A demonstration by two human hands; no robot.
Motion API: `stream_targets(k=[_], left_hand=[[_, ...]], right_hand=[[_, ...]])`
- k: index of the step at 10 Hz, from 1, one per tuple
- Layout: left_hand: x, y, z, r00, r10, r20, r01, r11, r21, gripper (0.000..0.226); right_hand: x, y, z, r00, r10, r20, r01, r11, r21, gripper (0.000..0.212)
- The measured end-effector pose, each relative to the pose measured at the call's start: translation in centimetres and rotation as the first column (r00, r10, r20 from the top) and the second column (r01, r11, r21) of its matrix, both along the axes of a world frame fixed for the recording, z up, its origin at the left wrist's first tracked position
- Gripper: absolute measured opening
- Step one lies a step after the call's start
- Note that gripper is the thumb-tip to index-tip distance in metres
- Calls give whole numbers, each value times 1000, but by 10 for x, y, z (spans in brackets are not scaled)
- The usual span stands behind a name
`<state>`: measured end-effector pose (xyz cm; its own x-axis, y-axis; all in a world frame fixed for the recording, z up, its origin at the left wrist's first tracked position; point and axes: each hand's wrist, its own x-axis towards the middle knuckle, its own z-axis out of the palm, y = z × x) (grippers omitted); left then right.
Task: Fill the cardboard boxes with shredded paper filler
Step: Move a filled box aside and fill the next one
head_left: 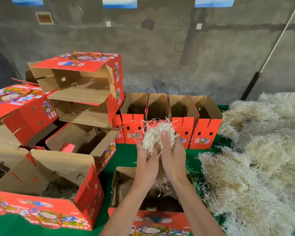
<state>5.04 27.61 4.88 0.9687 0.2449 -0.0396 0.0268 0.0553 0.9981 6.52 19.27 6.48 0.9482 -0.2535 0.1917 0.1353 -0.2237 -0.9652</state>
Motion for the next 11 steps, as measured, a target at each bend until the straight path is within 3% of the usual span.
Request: stream_targets(k=[1,2,3,4,5,6,7,8,9,10,11], left_hand=[[4,-4,6,999,-7,-39,-6,947,-321,72],[12,-7,9,994,42,-105,-79,924,-374,39],[20,-3,-11,994,55,-91,-77,962,-262,19],[22,9,-12,977,72,-200,-113,974,-198,16],[35,24,-3,949,204,-241,-265,930,-256,22],[41,23,-2,911,255,-325,-309,943,-124,37],[40,24,-12,895,246,-373,-327,929,-172,18],[26,19,-4,960,80,-268,-200,866,-458,34],[36,29,-6,884,305,-353,-461,689,-559,19],[35,31,2,903,267,-335,-366,889,-276,31],[28,24,-10,959,184,-216,-219,964,-151,34]], right_hand=[[7,1,-1,988,-83,131,89,995,-42,56],[5,2,-4,980,-14,199,18,1000,-19,64],[6,0,-5,982,101,159,-87,992,-91,61],[16,-11,-5,996,90,14,-90,996,-17,60],[13,-12,-11,997,73,-12,-73,997,2,59],[2,-3,-17,999,32,44,-30,999,-44,59],[10,-13,-7,999,-35,29,36,999,-41,60],[18,-29,0,998,-30,47,31,999,-20,61],[-1,-25,-15,998,59,19,-60,995,74,61],[-12,-27,-25,999,54,-4,-54,996,76,61],[-3,-38,-19,999,-43,26,40,996,77,61]])
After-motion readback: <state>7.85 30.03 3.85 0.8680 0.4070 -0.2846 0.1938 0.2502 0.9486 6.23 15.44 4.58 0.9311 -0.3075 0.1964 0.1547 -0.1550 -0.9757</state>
